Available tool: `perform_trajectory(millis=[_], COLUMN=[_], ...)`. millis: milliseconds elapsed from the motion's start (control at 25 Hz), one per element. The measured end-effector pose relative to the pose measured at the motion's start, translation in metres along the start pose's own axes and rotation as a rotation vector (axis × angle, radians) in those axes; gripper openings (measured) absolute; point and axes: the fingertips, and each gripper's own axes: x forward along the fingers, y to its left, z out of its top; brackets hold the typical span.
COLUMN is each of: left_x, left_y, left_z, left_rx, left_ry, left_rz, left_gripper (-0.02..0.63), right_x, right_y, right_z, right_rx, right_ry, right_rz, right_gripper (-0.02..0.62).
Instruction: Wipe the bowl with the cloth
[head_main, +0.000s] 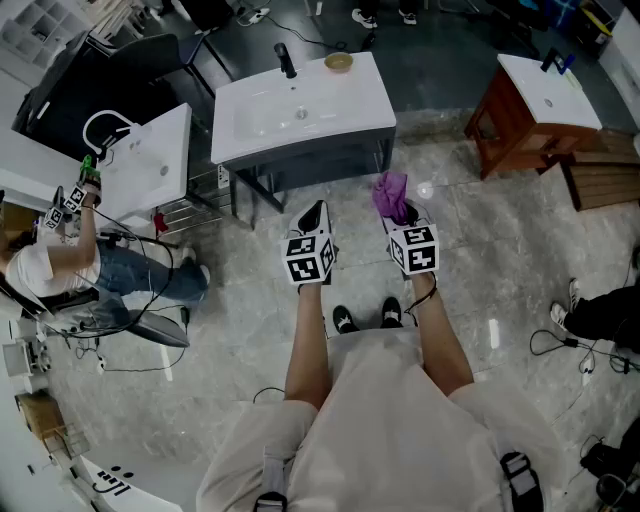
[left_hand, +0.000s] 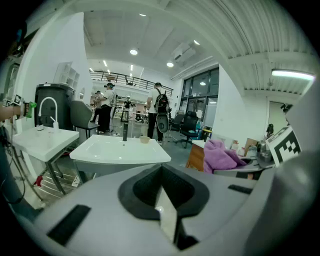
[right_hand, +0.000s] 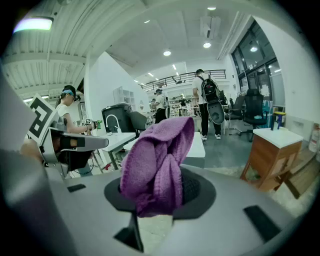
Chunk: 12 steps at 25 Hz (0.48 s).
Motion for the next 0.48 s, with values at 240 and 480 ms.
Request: perform_trajectory(millis=[240,480], left_x=[0.003,0.009], left_y=[0.006,-0.003], left_z=[0.005,0.011], left_rx=[-0.011,-0.016], left_ry=[-0.015,-0.031], left_rz=[0.024,0.039], left_gripper=[0.008,0.008], right_x=[0.001,-0.004], right_y=[-0.005,-0.022], right_z=[0.006,0.011], right_rx=[-0.015,-0.028], right_ry=[-0.007,-0.014], right_rz=[0.009,0.008], right_gripper=[0.133,0.133])
